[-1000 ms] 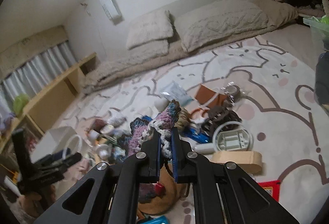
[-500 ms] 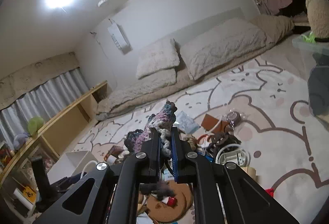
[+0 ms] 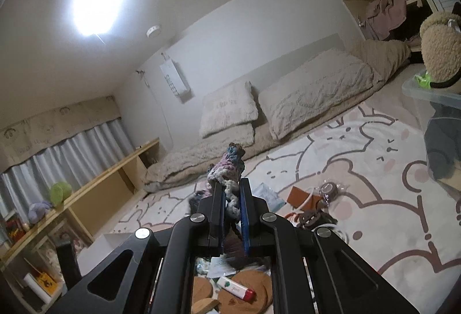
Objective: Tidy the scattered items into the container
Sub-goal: 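Lift the crocheted hair band up with the right tool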
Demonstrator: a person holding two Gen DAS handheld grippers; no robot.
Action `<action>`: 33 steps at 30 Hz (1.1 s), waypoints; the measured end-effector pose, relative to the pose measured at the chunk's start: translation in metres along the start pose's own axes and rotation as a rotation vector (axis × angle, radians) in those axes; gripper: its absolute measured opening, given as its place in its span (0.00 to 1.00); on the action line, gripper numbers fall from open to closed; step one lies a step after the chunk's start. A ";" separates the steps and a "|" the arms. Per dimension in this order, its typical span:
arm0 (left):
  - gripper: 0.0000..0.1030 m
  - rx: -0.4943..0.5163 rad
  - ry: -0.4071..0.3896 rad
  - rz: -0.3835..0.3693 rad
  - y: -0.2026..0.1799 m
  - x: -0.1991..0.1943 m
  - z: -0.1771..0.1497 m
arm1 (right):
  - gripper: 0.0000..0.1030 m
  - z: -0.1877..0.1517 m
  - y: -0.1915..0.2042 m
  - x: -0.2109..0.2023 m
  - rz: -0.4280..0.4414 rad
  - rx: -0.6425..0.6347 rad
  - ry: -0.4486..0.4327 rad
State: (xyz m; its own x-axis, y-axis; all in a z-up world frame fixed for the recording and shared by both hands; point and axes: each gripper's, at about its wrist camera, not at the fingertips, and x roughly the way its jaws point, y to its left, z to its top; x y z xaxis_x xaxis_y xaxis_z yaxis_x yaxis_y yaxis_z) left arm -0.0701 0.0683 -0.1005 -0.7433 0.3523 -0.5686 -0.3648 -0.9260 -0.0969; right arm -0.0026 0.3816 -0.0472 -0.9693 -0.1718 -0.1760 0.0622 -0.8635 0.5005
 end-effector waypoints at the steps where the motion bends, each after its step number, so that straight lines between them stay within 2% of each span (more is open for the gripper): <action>1: 0.81 0.002 -0.003 -0.001 -0.001 -0.001 0.000 | 0.09 0.001 0.000 -0.002 0.002 0.003 -0.006; 18: 0.81 -0.018 -0.042 -0.032 -0.009 -0.022 0.000 | 0.09 0.006 0.013 -0.015 0.091 -0.001 -0.005; 27: 0.81 -0.035 -0.100 -0.044 -0.006 -0.054 0.008 | 0.09 0.008 0.040 -0.016 0.152 -0.048 0.013; 33: 0.81 -0.084 -0.127 -0.028 0.008 -0.077 0.008 | 0.09 0.009 0.074 -0.019 0.231 -0.099 0.025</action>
State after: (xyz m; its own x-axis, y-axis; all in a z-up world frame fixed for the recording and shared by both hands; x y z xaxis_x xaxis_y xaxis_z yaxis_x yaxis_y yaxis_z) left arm -0.0205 0.0346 -0.0512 -0.8004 0.3874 -0.4575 -0.3423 -0.9218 -0.1819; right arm 0.0182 0.3253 0.0003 -0.9206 -0.3804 -0.0879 0.3055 -0.8420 0.4447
